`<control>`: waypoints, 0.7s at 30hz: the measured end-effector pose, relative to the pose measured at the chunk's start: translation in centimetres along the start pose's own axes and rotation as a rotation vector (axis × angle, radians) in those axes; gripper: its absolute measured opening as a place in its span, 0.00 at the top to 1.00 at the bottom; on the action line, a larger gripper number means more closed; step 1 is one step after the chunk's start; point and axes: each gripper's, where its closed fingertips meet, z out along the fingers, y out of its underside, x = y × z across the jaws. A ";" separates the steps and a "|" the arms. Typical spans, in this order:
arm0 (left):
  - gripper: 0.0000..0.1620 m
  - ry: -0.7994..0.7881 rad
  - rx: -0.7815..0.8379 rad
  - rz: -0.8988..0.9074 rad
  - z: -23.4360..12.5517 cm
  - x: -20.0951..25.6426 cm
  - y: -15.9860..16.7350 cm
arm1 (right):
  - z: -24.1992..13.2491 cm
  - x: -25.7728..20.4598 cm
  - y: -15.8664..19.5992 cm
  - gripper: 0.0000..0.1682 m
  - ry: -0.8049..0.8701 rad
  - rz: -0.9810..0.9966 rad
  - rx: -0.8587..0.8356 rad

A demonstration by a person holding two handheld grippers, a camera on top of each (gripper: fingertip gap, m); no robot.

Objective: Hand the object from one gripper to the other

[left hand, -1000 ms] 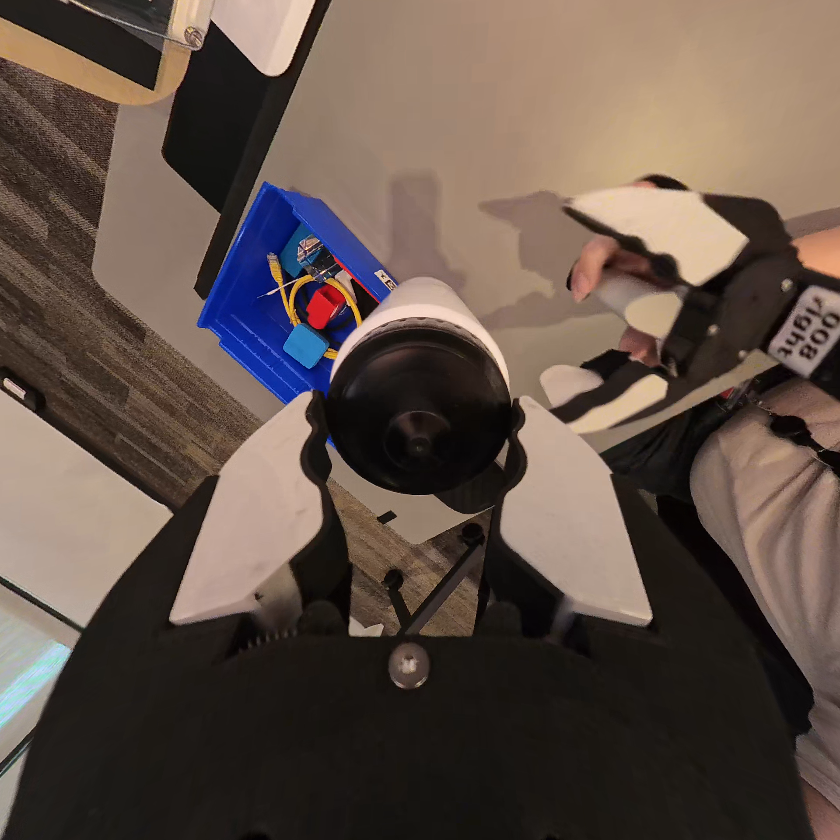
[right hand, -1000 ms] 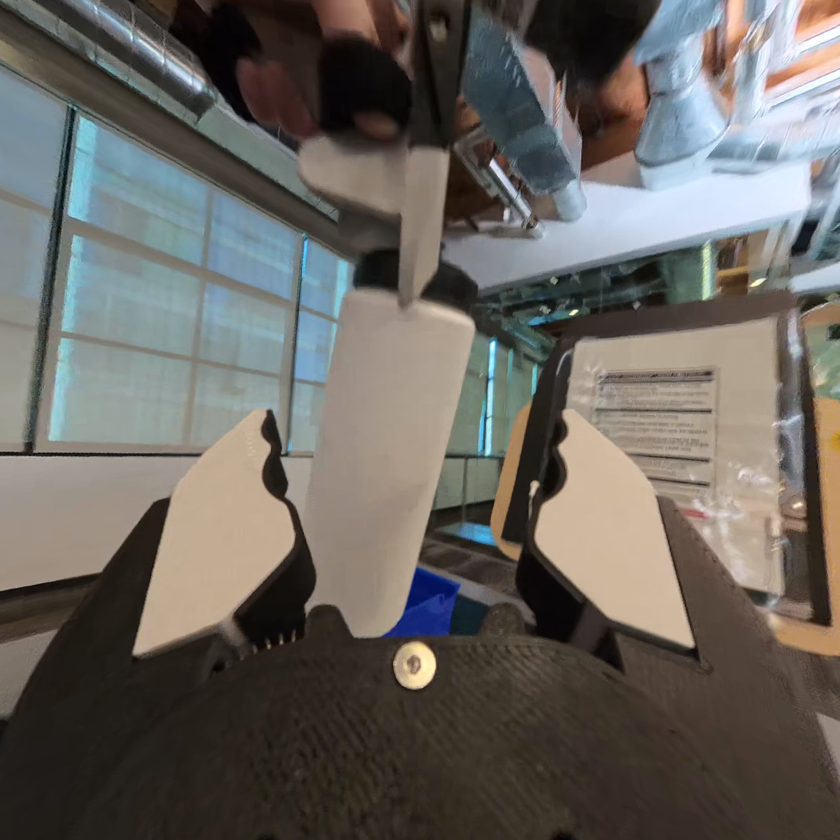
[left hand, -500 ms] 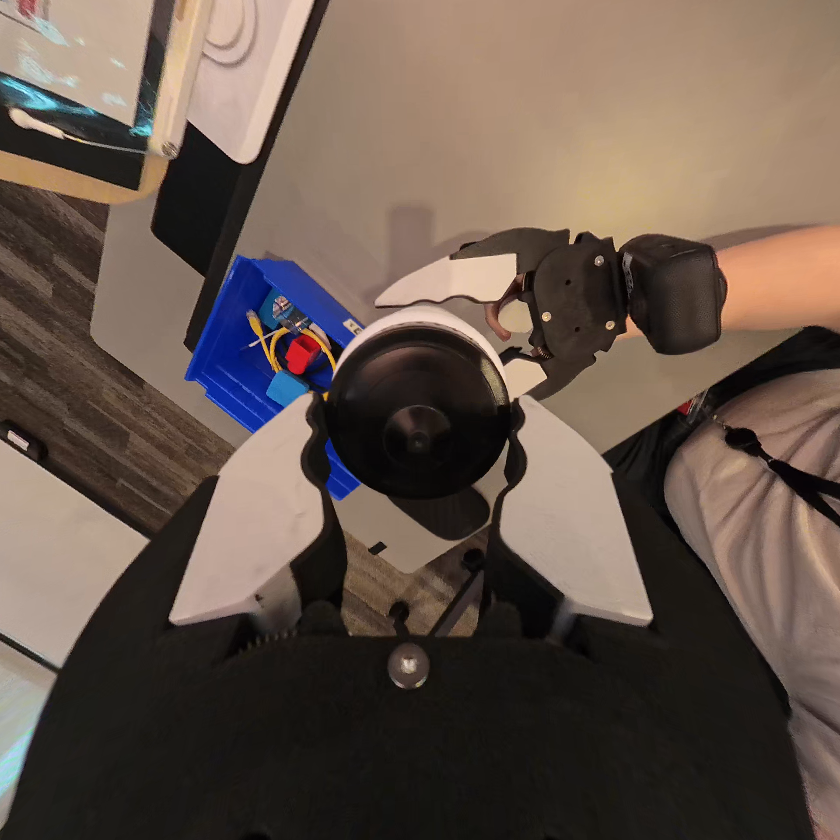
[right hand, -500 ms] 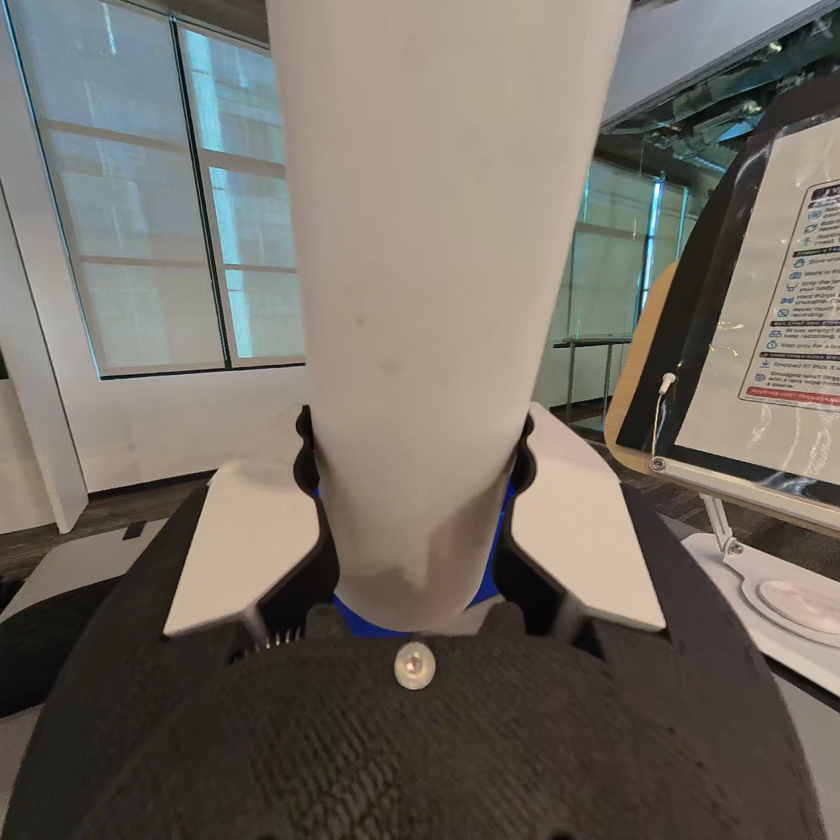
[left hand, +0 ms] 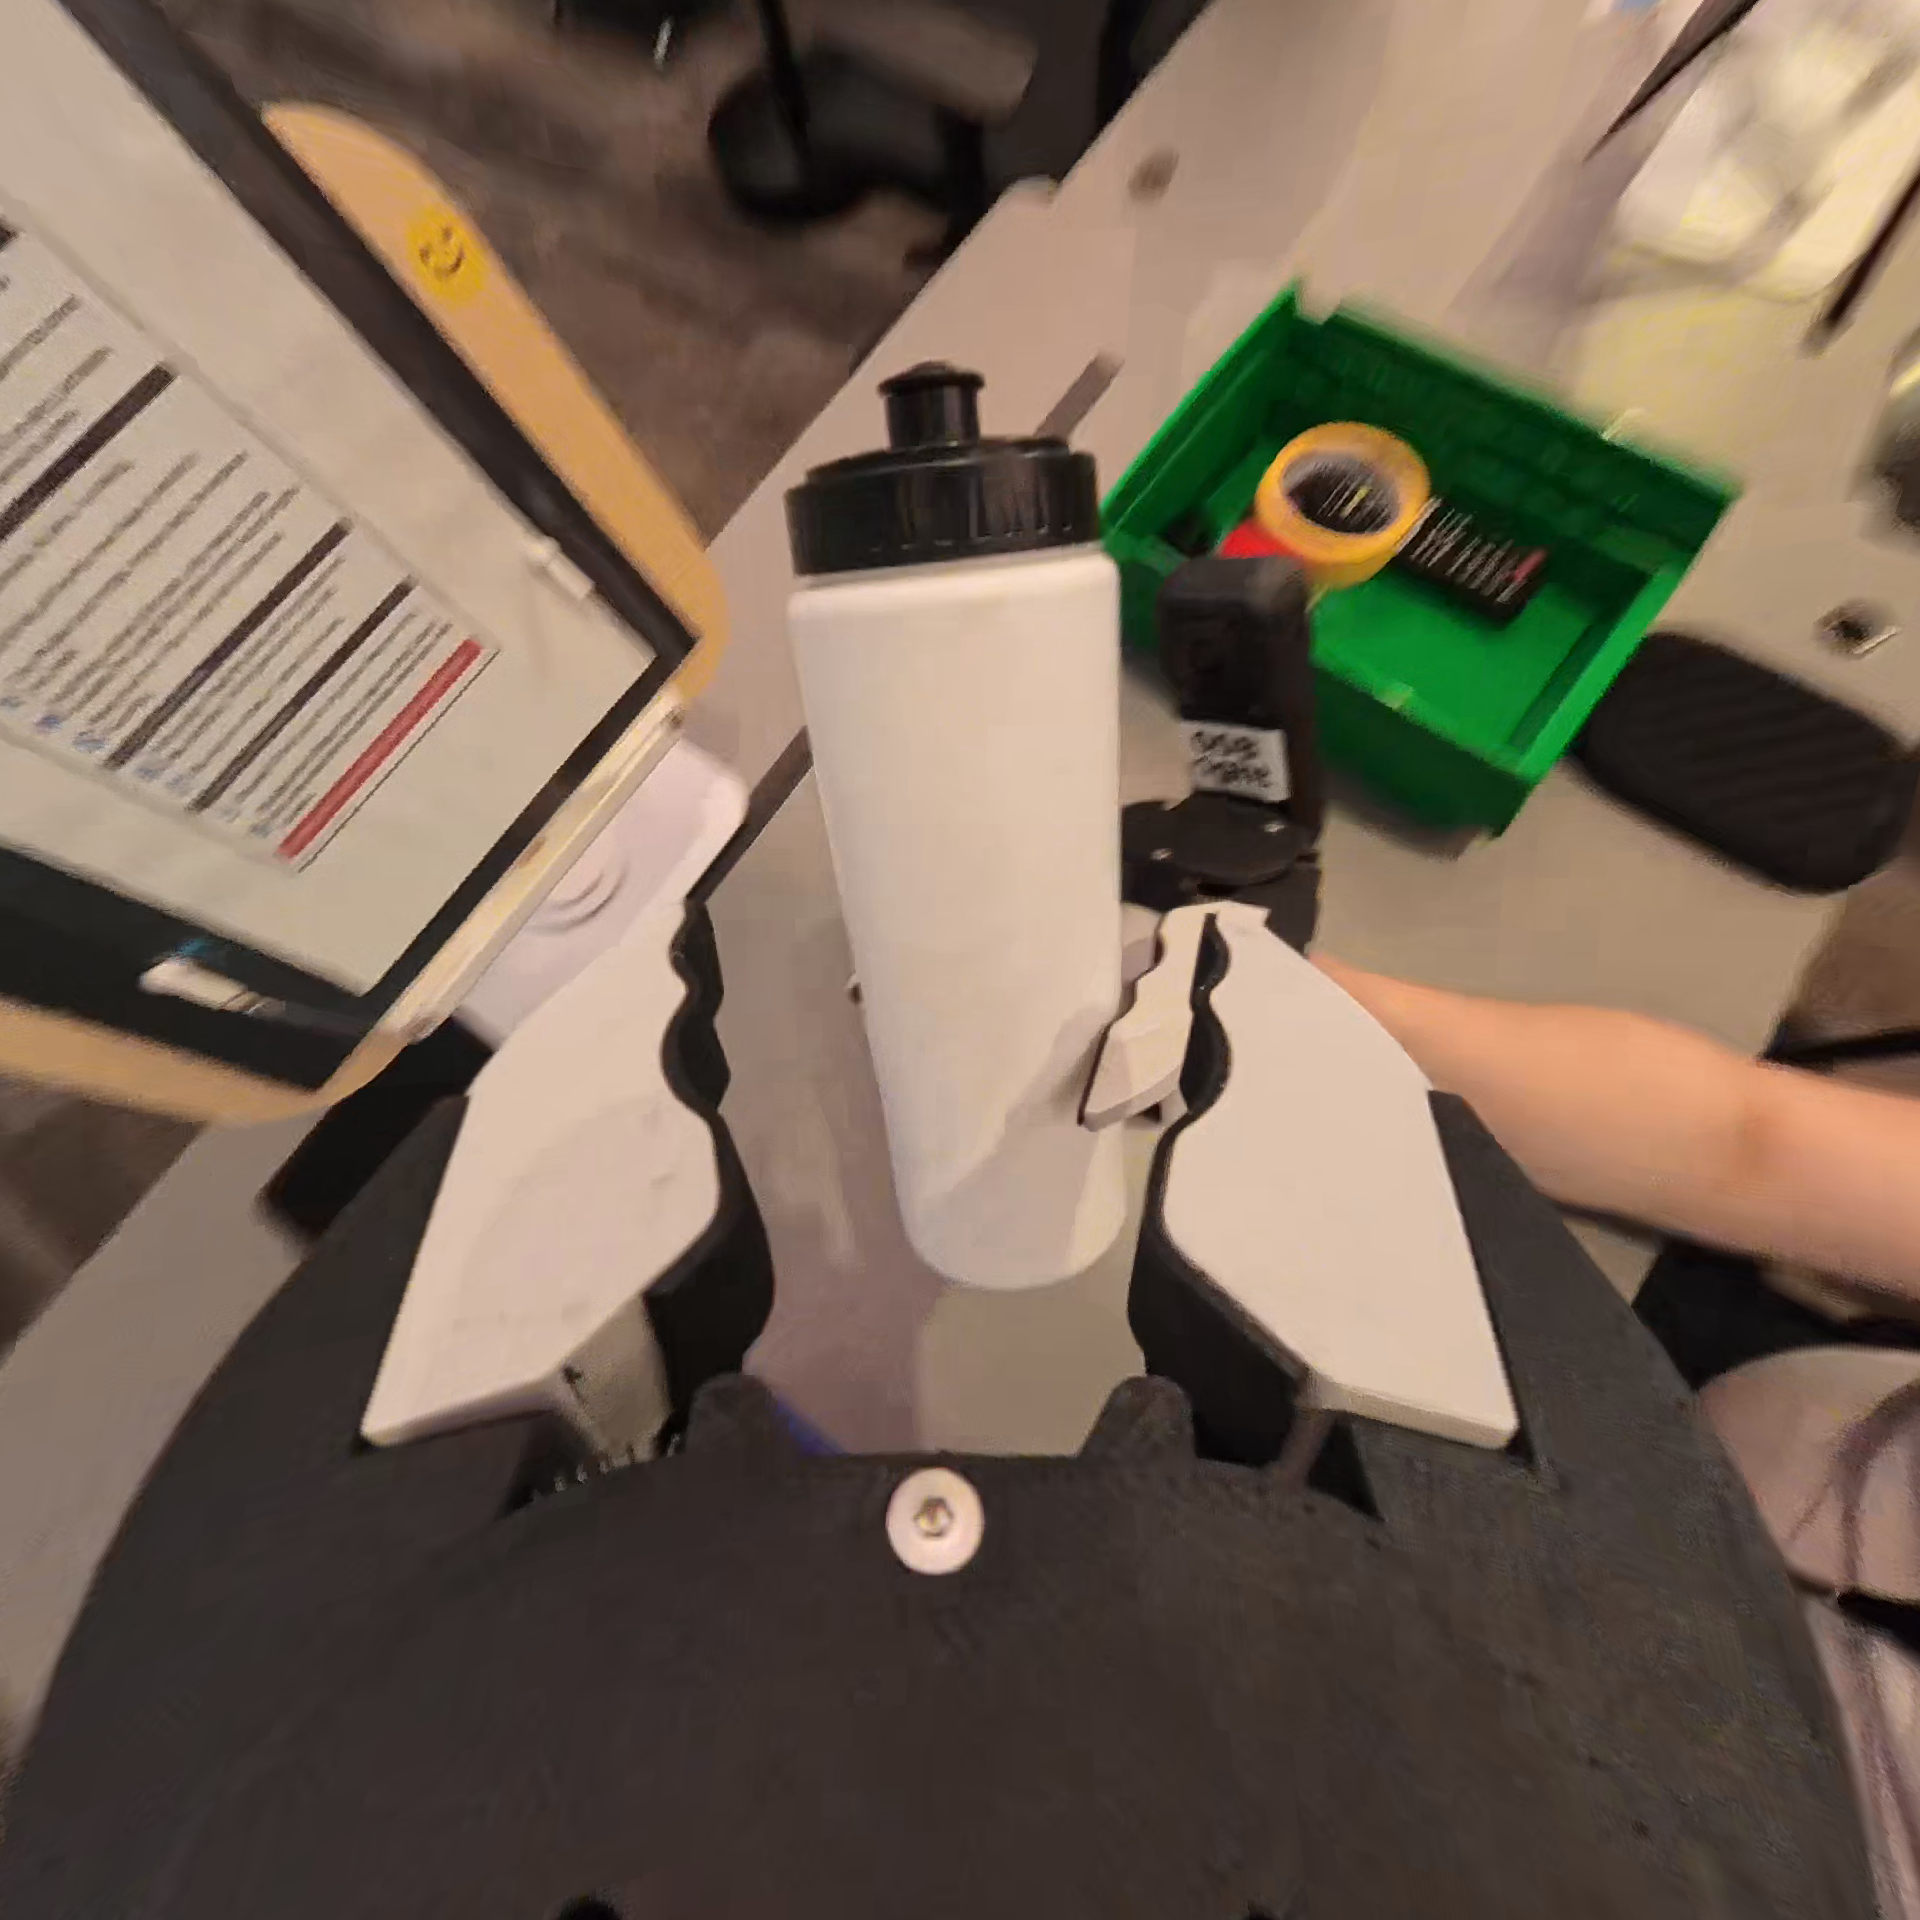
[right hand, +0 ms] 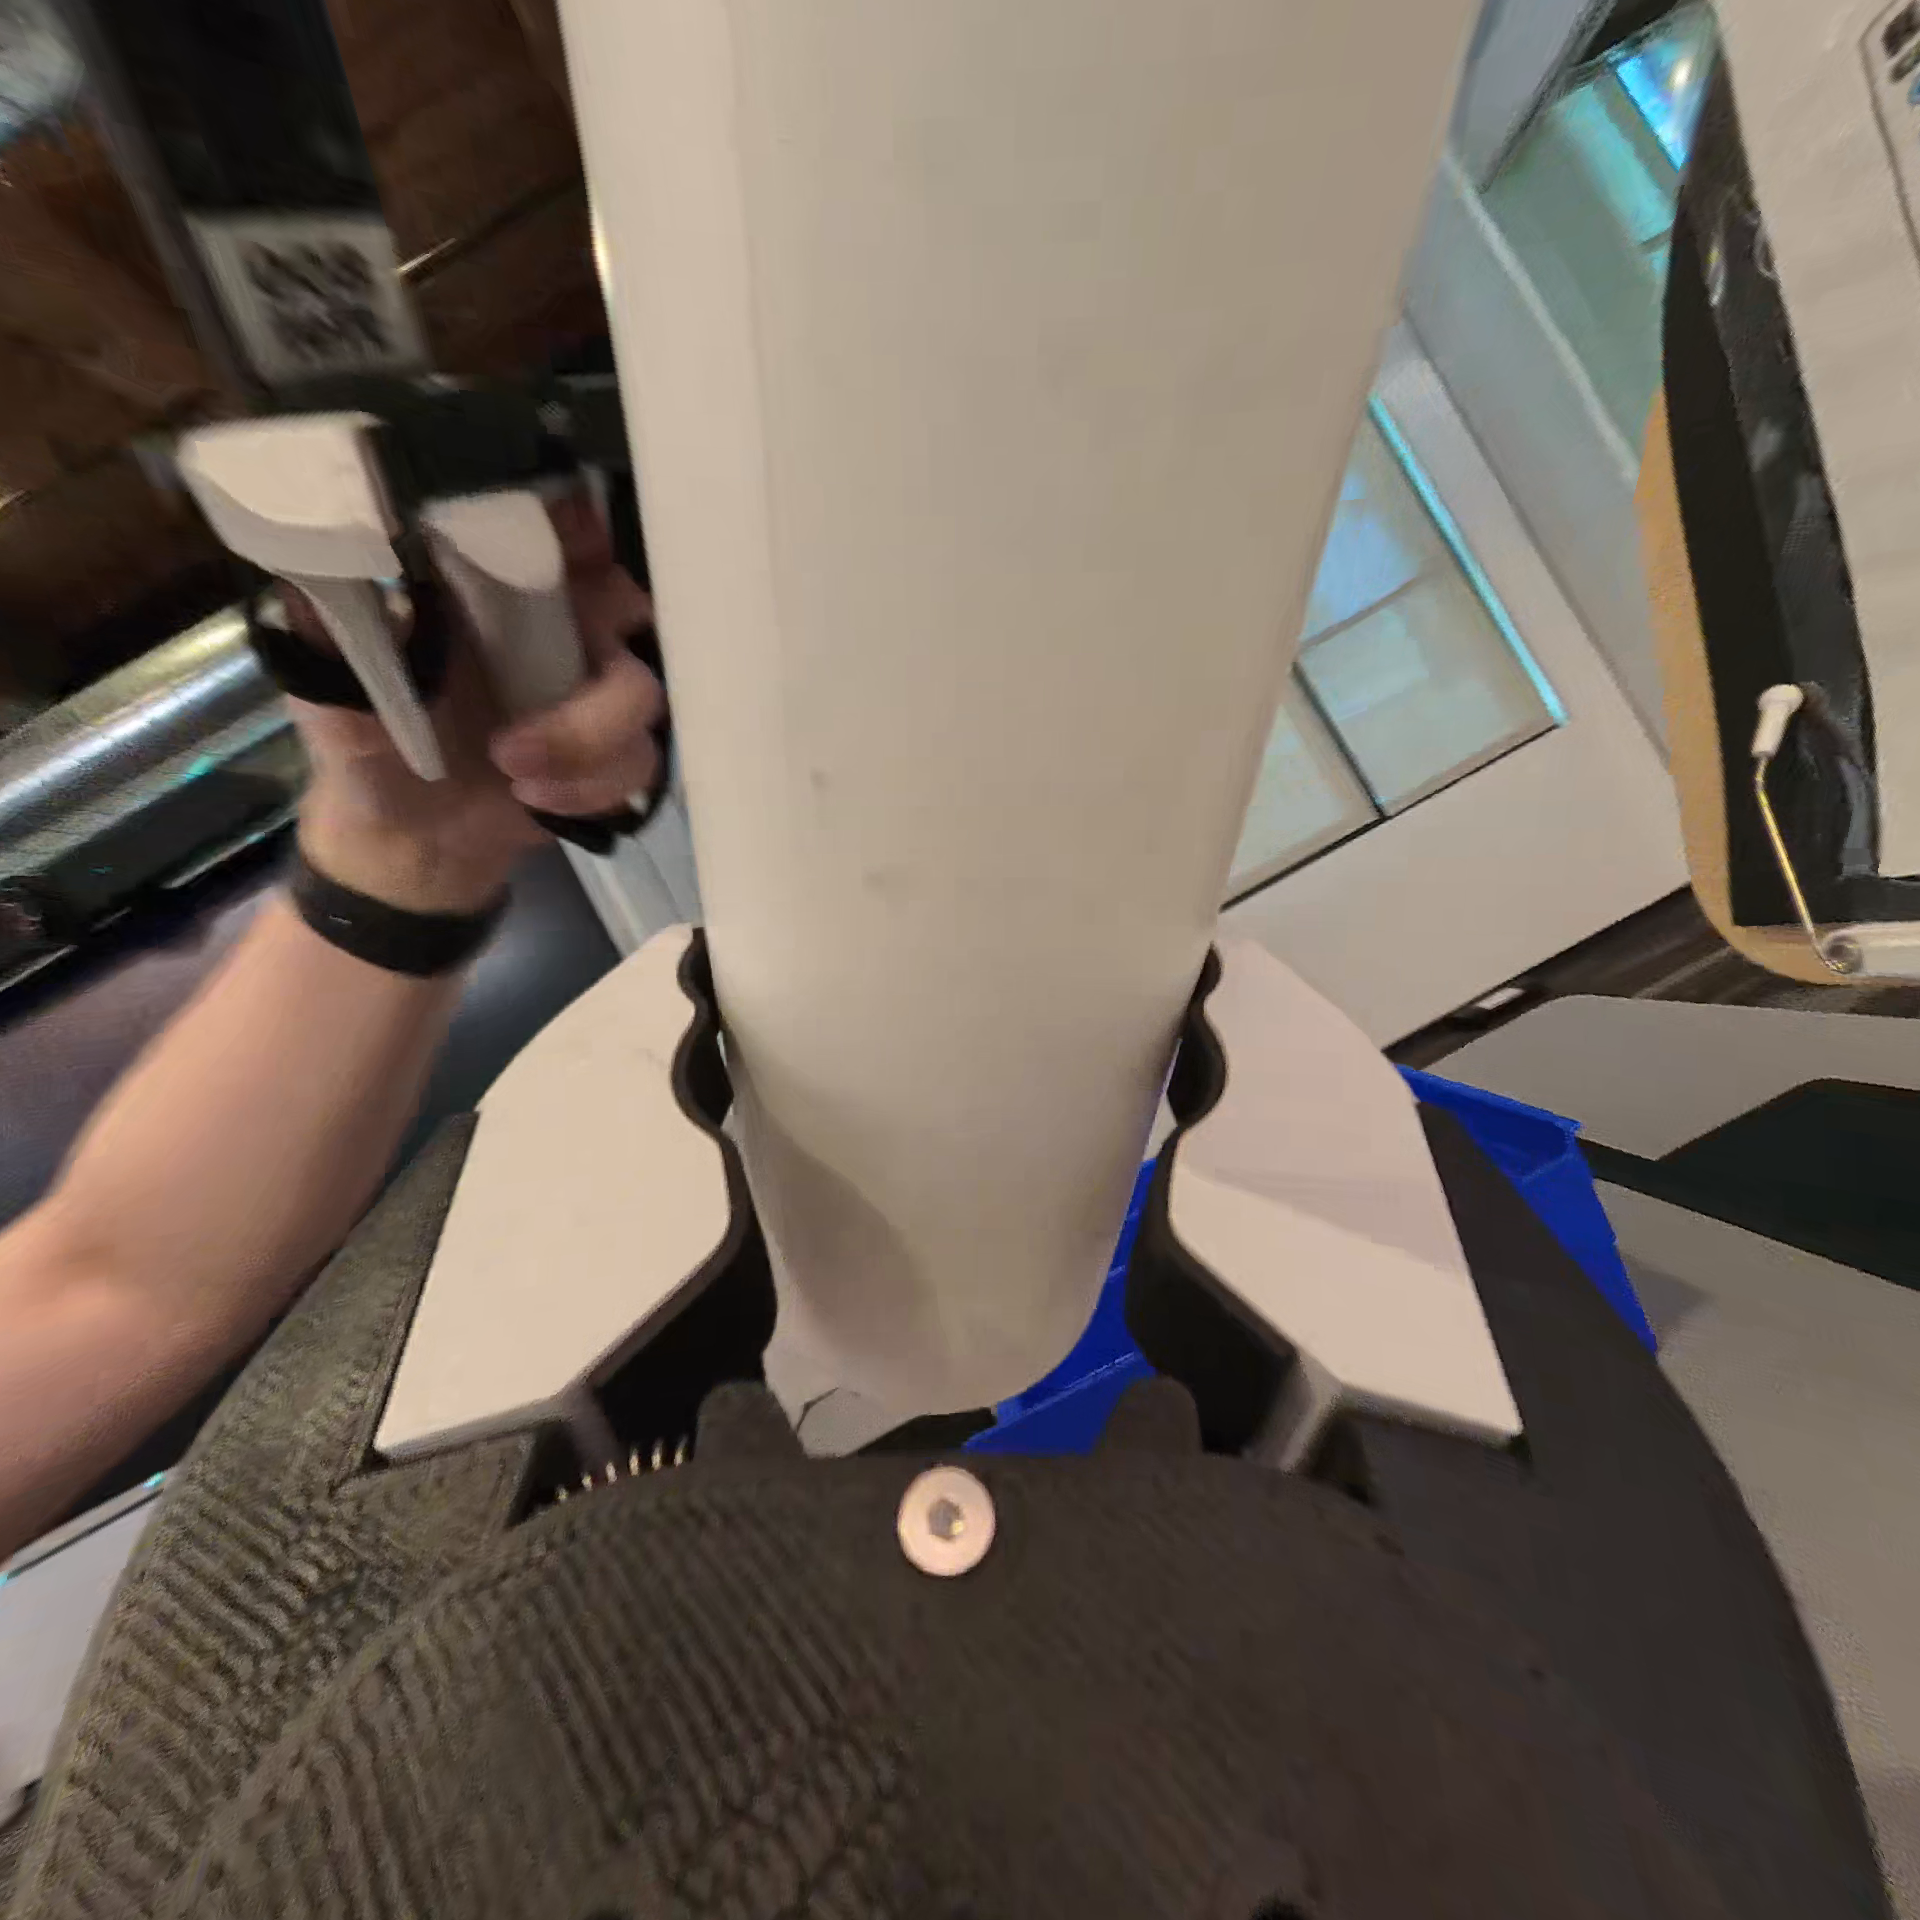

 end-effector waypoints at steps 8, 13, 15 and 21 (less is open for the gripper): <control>0.43 0.416 0.506 -0.199 1.5 3.1 -1.8 | -4.5 -2.2 -1.1 0.49 -0.113 -0.073 -0.279; 0.40 0.501 0.659 -0.155 3.6 5.5 -1.3 | -6.5 -3.7 0.3 0.49 -0.103 -0.180 -0.471; 0.39 0.564 0.647 -0.137 4.7 6.8 -0.4 | -6.8 -4.2 1.4 0.49 -0.101 -0.225 -0.554; 0.43 0.622 0.740 -0.047 5.9 9.2 2.2 | -7.1 -3.1 4.3 0.48 0.004 -0.353 -0.737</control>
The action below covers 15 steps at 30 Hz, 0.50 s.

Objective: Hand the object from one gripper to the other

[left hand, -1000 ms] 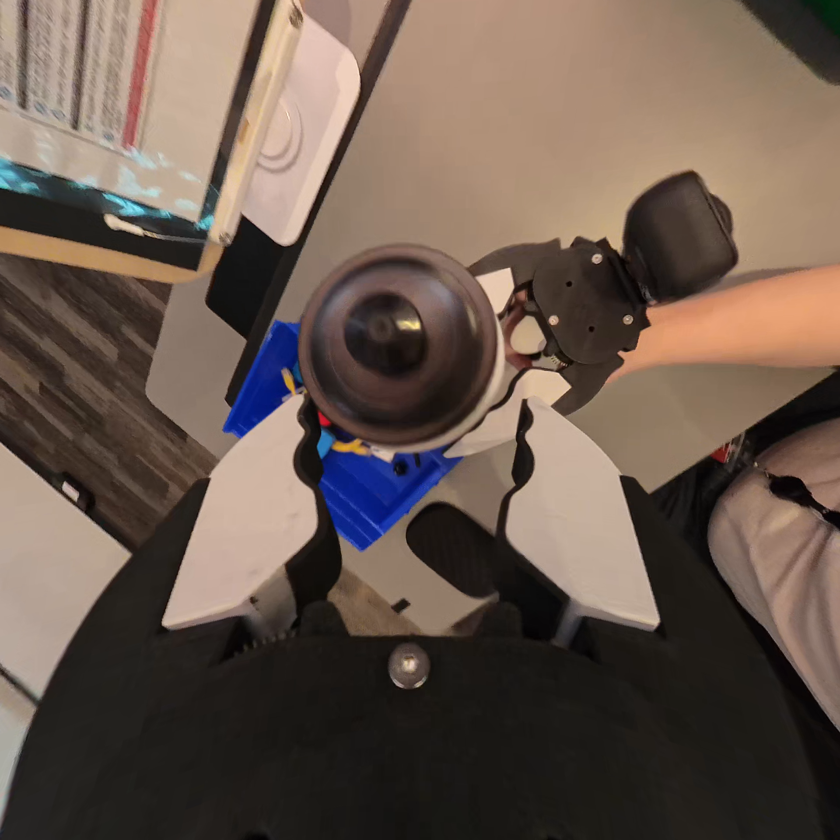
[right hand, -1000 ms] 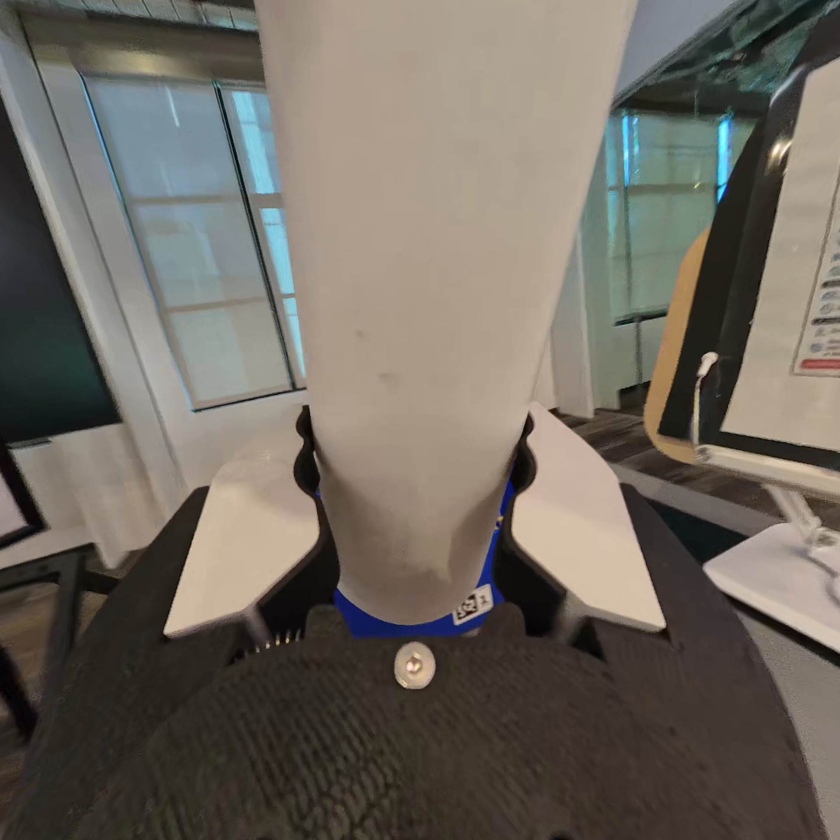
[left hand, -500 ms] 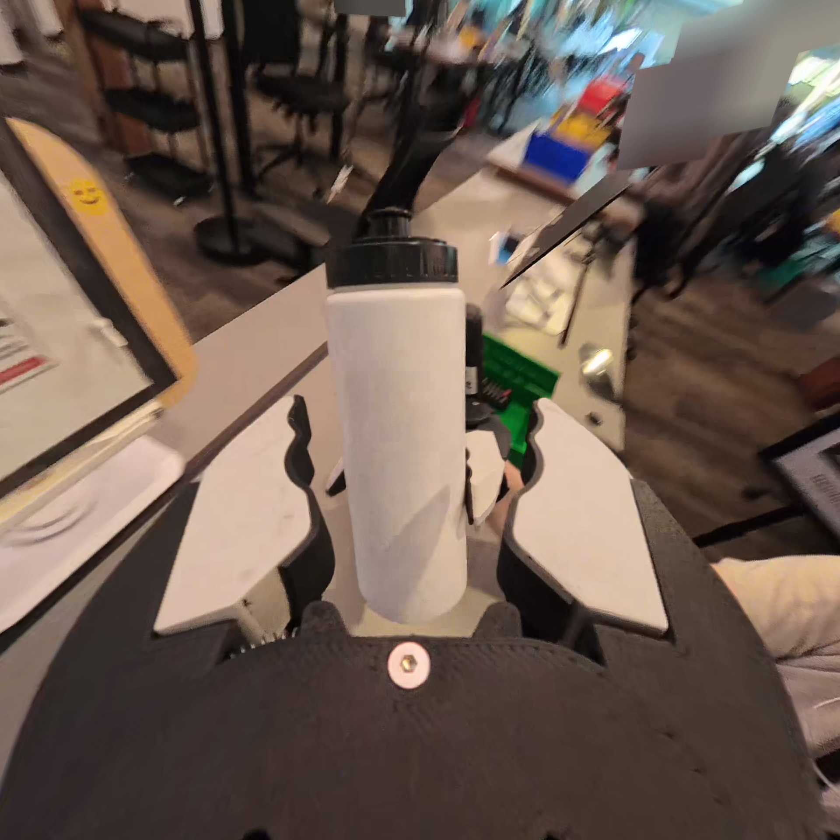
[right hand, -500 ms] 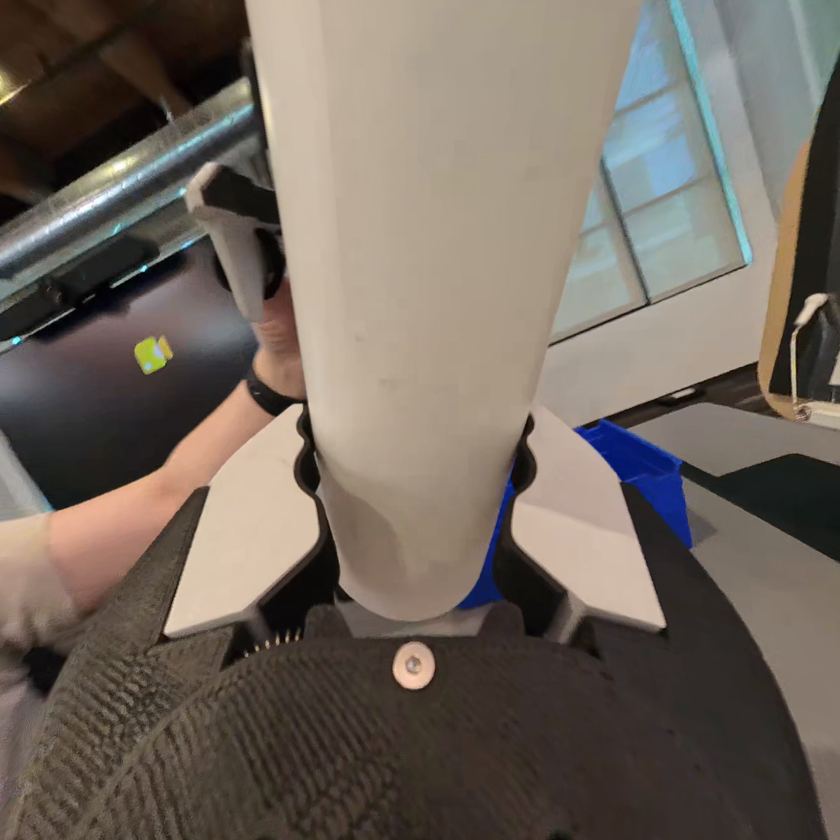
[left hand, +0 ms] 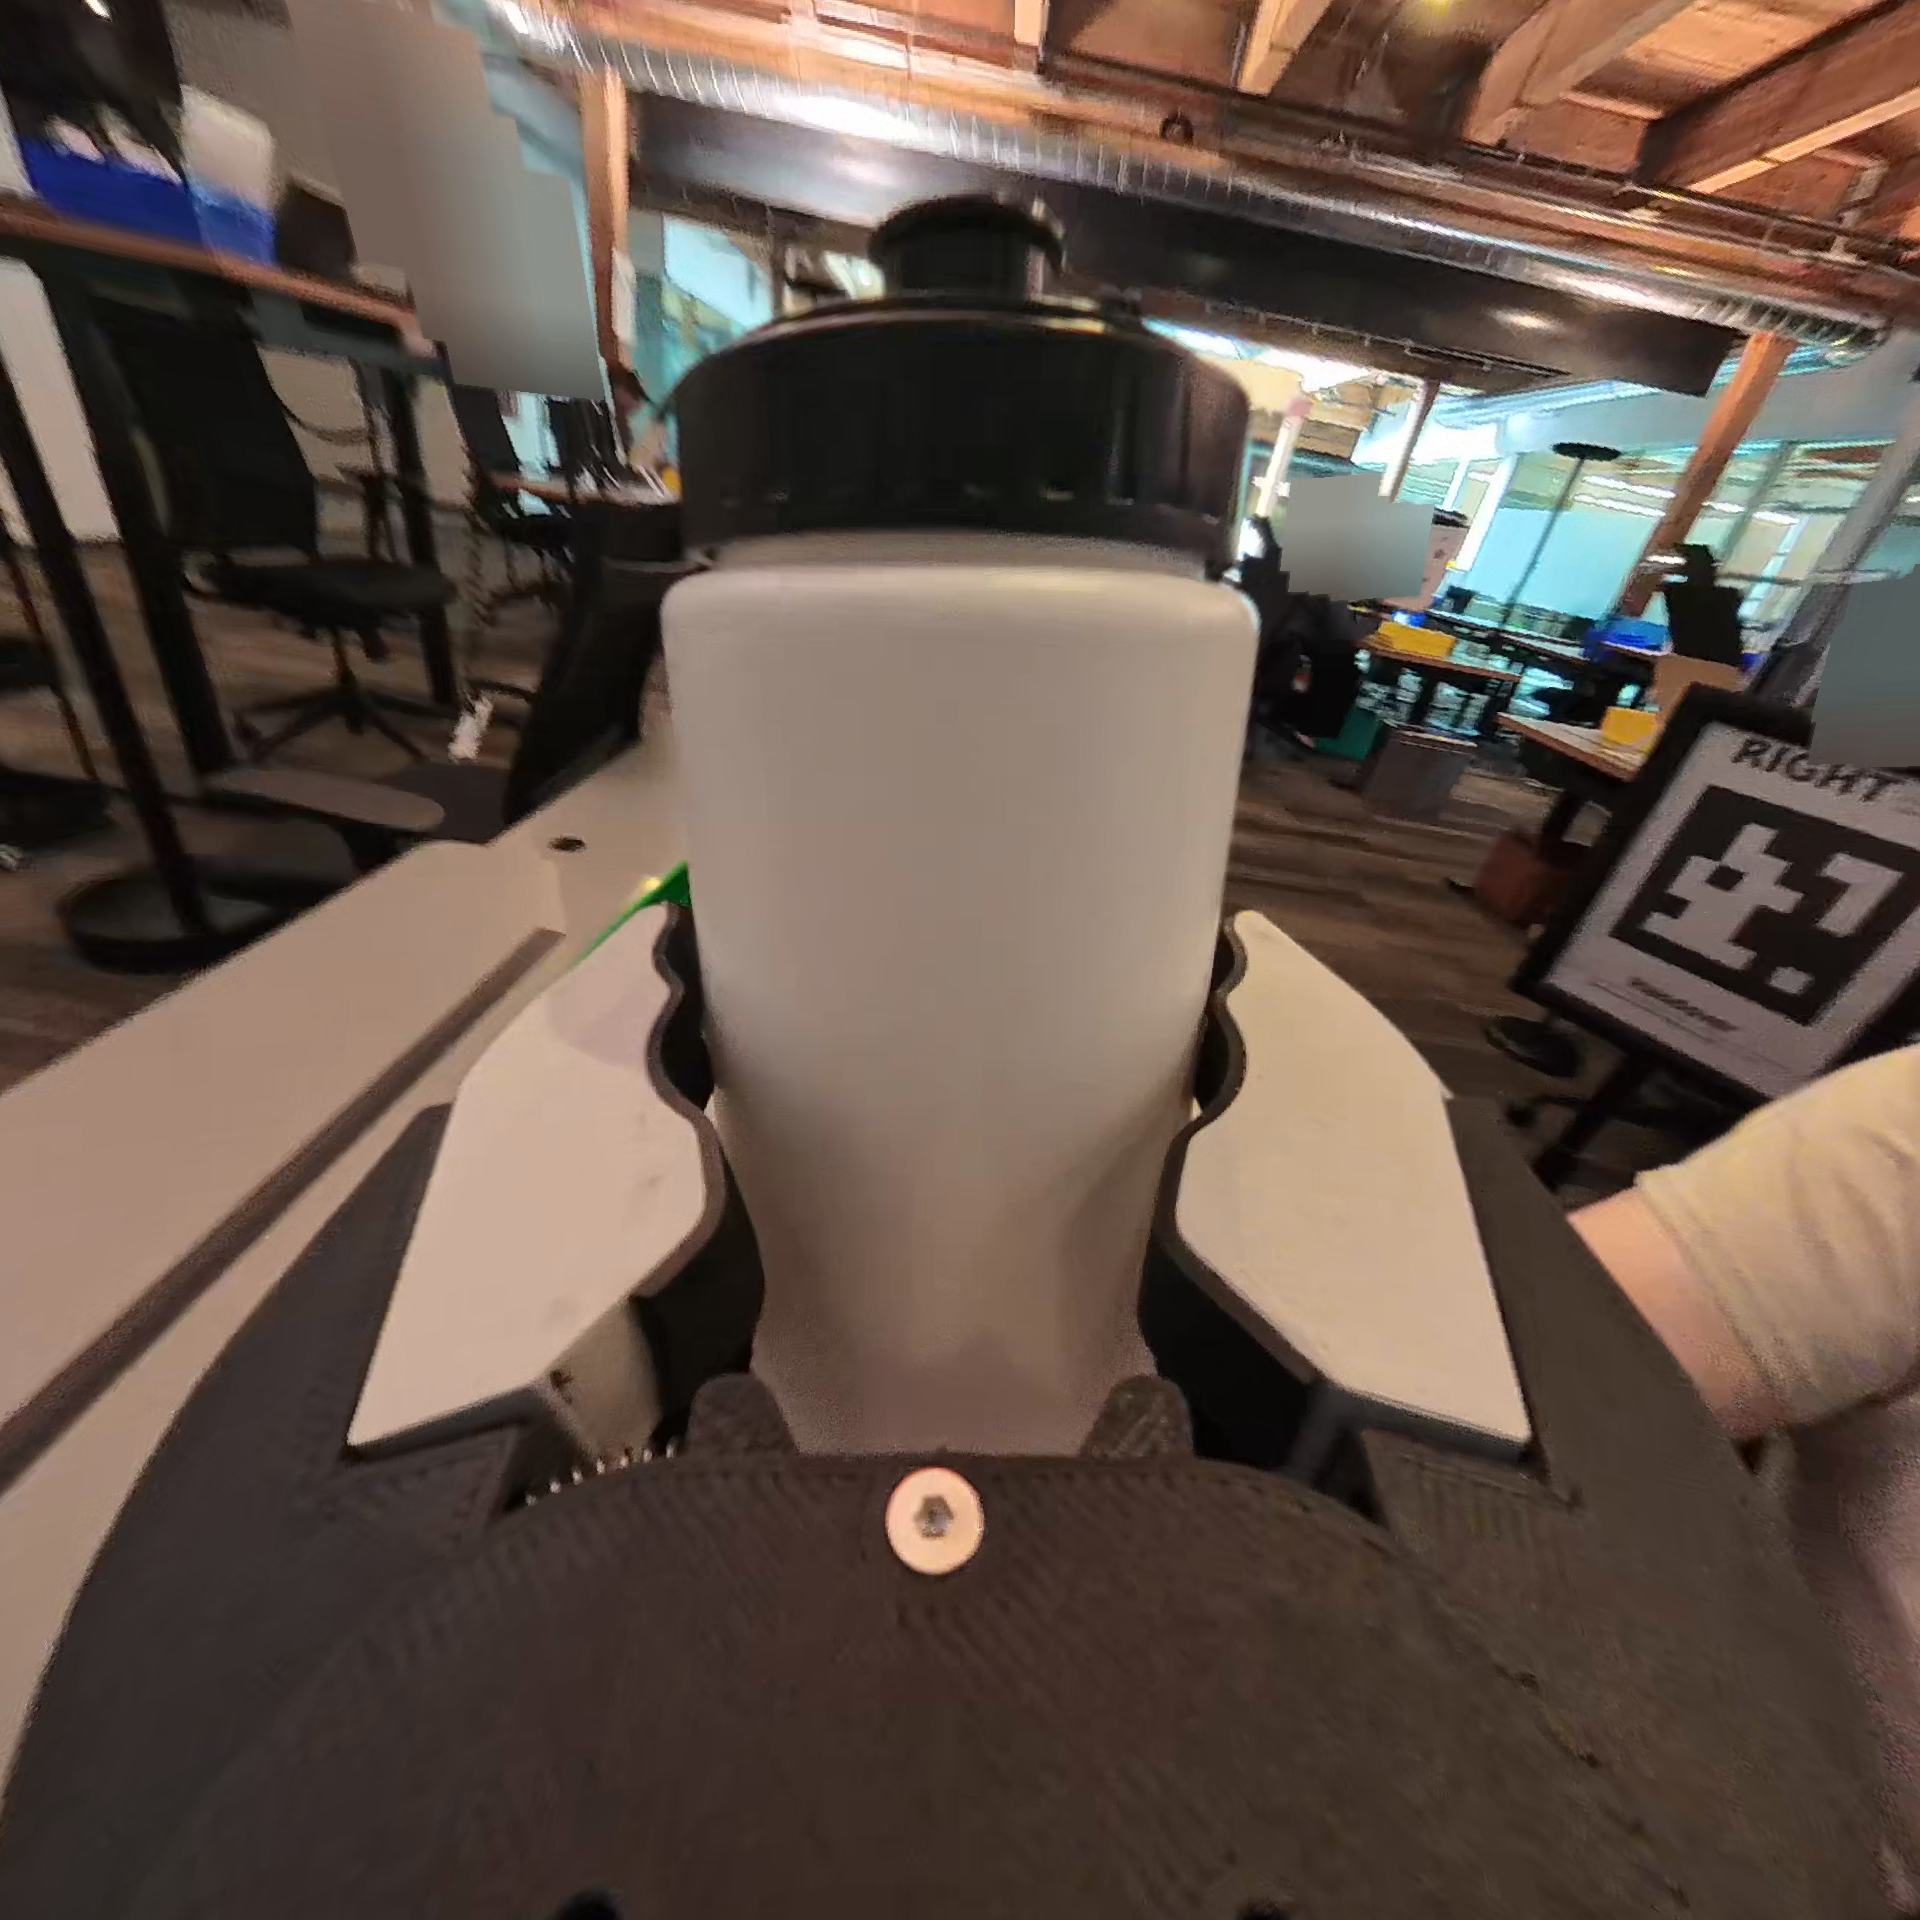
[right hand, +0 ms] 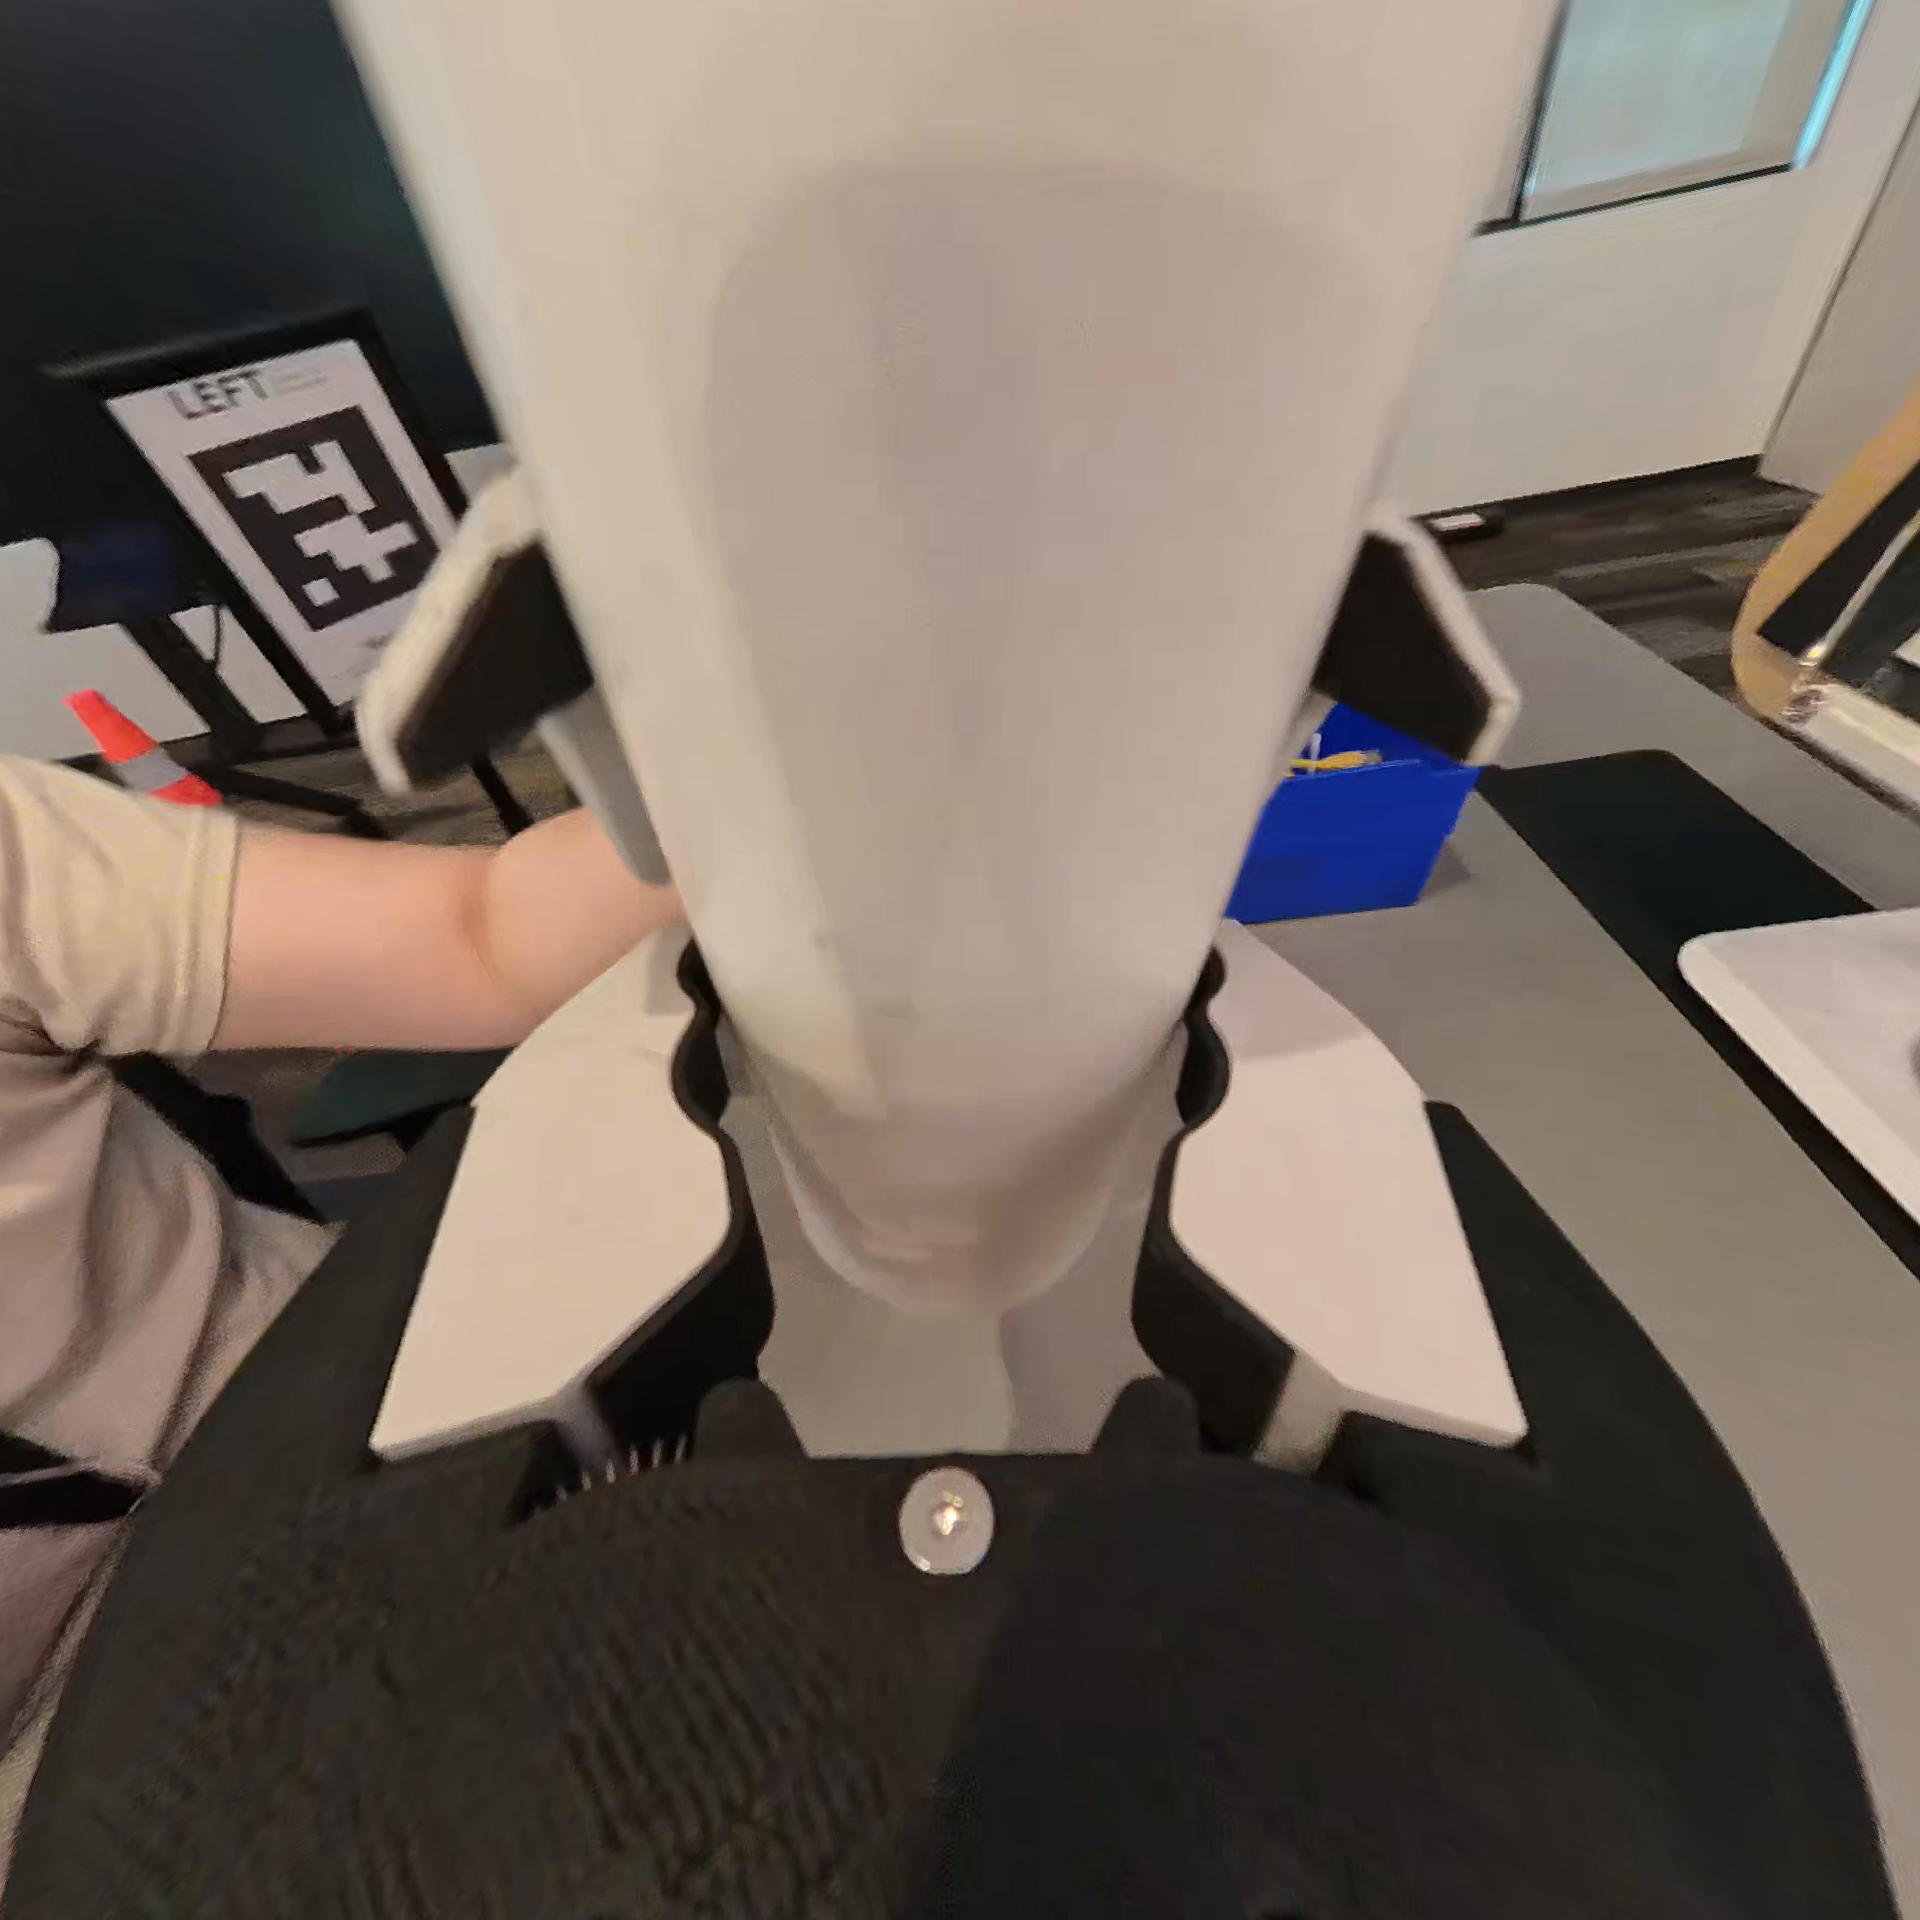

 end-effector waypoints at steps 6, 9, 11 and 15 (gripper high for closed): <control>0.44 -0.133 0.047 0.115 -2.7 -1.2 0.9 | -3.2 1.6 -1.6 0.41 0.135 0.048 0.108; 0.44 -0.336 -0.034 0.259 -4.2 -3.8 2.3 | -5.8 2.0 -4.3 0.39 0.273 0.084 0.222; 0.44 -0.366 -0.082 0.276 -4.4 -4.1 2.9 | -6.9 1.6 -6.9 0.38 0.387 0.002 0.319; 0.44 -0.405 -0.032 0.284 -4.4 -3.8 1.8 | -5.4 0.2 -10.2 0.38 0.507 -0.120 0.420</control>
